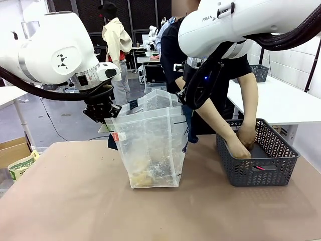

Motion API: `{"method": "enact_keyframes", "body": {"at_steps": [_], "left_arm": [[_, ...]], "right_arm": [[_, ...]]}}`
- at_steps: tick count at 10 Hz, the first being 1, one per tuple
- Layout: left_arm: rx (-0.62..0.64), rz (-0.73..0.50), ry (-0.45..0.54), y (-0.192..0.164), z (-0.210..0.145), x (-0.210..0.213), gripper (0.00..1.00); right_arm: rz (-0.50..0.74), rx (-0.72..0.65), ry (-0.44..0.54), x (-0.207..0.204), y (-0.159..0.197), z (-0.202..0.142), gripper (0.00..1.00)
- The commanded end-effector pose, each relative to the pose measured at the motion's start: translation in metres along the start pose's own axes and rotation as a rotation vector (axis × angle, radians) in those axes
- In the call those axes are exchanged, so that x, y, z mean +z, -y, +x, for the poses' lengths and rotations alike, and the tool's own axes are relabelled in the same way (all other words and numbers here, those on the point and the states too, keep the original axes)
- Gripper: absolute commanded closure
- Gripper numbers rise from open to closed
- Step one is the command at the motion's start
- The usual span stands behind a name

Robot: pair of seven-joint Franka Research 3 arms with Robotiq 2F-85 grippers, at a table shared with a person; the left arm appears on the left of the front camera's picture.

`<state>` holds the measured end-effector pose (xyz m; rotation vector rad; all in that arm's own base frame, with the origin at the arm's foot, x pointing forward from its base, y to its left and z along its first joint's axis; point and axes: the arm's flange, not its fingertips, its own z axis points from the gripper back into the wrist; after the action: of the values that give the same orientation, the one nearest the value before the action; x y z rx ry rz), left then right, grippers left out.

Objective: Transfer purchased items from the store into the shopping bag.
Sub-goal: Move the Reusable shopping bag to the right side of the table.

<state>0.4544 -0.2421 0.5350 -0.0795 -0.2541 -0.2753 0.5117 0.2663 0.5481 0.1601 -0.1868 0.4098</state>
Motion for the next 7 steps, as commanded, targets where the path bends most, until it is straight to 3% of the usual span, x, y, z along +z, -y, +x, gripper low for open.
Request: {"method": "enact_keyframes", "body": {"at_steps": [1,7], "left_arm": [[0.003,0.007,0.006,-0.0043,0.0002,0.0029,1.00],[0.003,0.007,0.006,-0.0043,0.0002,0.0029,1.00]], "right_arm": [[-0.001,-0.005,0.003,0.0014,0.0029,0.0000,1.00],[-0.001,-0.005,0.003,0.0014,0.0029,0.0000,1.00]]}}
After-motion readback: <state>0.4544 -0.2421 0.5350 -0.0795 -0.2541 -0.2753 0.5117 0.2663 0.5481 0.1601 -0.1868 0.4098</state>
